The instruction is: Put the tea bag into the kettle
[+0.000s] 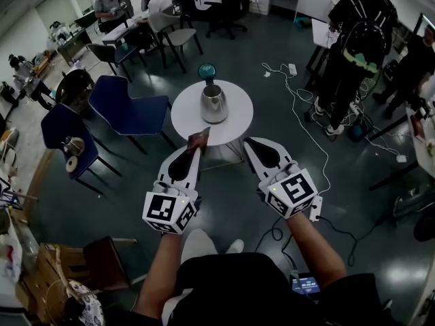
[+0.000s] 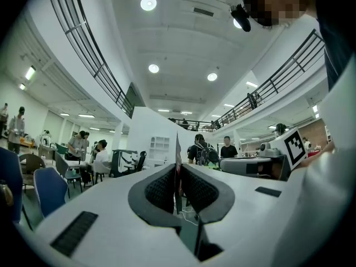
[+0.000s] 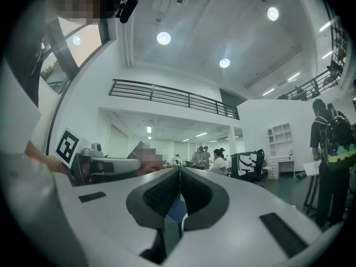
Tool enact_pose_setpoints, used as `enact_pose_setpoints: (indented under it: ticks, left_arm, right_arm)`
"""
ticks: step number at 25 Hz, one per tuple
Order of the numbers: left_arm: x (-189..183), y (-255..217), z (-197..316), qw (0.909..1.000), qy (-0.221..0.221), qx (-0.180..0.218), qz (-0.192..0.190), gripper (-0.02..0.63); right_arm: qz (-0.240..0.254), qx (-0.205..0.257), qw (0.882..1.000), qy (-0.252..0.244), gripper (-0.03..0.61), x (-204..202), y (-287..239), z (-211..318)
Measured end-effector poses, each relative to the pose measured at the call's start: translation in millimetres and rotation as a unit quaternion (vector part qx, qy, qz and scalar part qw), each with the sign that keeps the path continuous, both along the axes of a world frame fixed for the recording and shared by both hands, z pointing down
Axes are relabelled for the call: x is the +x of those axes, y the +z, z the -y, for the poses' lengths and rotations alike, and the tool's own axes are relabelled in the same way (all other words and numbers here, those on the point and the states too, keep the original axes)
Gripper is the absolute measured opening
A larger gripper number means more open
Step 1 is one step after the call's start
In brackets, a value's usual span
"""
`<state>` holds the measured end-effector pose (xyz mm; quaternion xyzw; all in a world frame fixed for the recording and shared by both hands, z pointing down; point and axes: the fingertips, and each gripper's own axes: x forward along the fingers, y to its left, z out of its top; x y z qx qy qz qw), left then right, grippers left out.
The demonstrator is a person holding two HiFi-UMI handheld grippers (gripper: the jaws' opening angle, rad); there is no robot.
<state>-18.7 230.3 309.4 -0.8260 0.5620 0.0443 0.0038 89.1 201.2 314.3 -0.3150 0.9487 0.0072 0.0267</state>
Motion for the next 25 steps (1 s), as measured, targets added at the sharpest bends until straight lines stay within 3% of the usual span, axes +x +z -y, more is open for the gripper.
enact_pose_setpoints:
  ticks: [18, 25]
  left_arm:
    - [9, 5, 42, 1.0, 0.001, -0.008, -0.001, 0.038]
    - [-4, 9, 68, 0.9999, -0.003, -0.011, -0.001, 0.038]
  right_arm:
    - [0.002, -0.003, 1.0, -0.005, 0.02, 8, -2, 38]
    - [0.001, -0.006, 1.0, -0.007, 0.02, -6, 2, 65]
